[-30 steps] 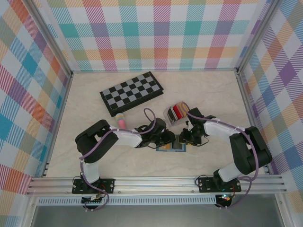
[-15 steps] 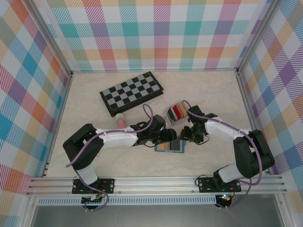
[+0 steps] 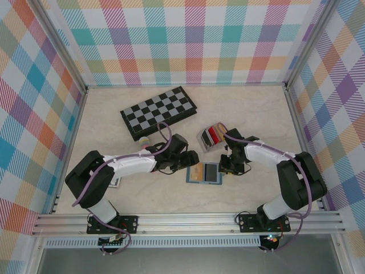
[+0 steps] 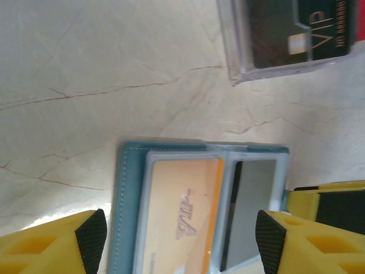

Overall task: Put the credit cards into the card holder
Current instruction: Close the card holder at the bottom-center of the table.

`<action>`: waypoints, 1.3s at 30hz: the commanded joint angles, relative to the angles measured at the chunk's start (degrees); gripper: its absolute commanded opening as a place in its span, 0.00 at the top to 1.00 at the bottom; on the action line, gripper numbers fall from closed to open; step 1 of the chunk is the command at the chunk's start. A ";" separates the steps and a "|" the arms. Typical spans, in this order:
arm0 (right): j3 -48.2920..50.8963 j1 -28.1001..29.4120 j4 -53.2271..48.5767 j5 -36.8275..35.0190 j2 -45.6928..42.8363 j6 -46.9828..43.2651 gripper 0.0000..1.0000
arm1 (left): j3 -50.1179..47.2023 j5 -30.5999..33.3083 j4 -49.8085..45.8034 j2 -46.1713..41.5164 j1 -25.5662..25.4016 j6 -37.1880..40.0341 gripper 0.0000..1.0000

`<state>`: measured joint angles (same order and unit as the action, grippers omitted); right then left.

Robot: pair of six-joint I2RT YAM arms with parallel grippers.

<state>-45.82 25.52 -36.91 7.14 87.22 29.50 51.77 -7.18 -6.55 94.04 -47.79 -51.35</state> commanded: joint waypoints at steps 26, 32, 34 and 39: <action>-1.73 0.25 3.50 5.11 3.30 -0.25 0.84 | -1.79 -11.41 12.50 -0.51 0.04 -4.05 0.53; -1.81 0.26 4.44 6.90 2.51 0.51 0.82 | 2.57 -15.27 12.14 1.27 -1.21 -1.67 0.47; -2.04 0.17 3.47 5.35 1.77 1.04 0.81 | 4.54 -16.69 11.72 3.05 -2.01 -1.09 0.46; -2.35 -0.44 -1.26 -0.22 -1.24 2.28 0.76 | 5.98 -16.72 14.07 7.14 -3.22 -3.32 0.47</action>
<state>-46.48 25.50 -34.68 9.91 88.88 30.57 56.97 -22.11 5.54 98.96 -50.26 -54.11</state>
